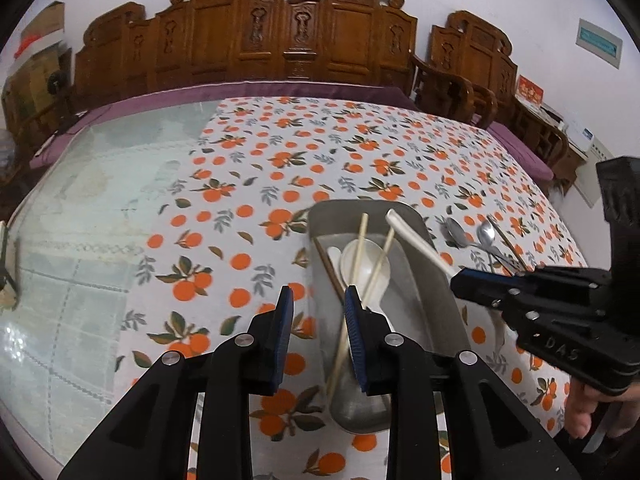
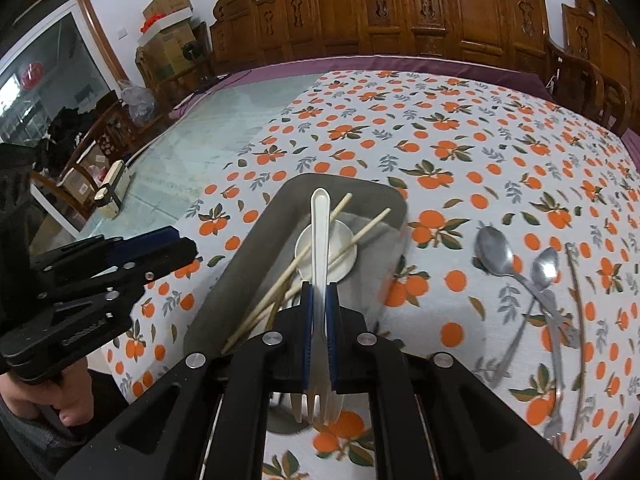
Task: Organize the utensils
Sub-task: 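Open the left tool to drop the chopstick in the tray while the right releases the fork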
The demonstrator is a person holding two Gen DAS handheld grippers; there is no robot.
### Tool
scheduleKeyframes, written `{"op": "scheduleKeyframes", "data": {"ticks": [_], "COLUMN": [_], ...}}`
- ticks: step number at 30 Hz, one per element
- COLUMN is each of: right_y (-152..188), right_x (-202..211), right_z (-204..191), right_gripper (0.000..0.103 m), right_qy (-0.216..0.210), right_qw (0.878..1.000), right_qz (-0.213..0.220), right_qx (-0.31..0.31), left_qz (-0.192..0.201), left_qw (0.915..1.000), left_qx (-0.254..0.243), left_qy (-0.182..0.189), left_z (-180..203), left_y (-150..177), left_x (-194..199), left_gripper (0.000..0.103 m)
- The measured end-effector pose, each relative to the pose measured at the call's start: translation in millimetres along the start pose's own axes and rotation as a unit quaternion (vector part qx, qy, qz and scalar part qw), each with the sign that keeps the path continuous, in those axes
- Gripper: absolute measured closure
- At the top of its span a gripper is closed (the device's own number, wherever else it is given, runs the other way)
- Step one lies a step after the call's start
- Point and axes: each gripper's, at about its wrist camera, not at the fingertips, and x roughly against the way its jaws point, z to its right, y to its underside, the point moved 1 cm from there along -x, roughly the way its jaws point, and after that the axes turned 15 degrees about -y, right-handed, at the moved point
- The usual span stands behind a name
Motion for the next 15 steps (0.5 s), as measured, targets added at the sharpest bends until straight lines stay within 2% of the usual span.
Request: {"op": "scheduleKeyframes", "data": {"ticks": [12,15], "right_y": [3,6], "right_x": [-25,-23], "right_z": [8,9], "right_gripper": [0.094,0.094], "right_qy": [-0.031,-0.033], "right_qw": [0.999,0.999], "right_qz": [0.001,0.003], "right_qx": [-0.026,-0.02], "left_qz": [0.004,0.007], "left_qw": [0.9999,0.9999], "left_qx": [0.011,0.008], "left_qy": [-0.003,-0.003], "left_z": [-10,-7], "left_y": [-2,-2], "left_x": [1,2], "left_gripper": [0.077,0.073]}}
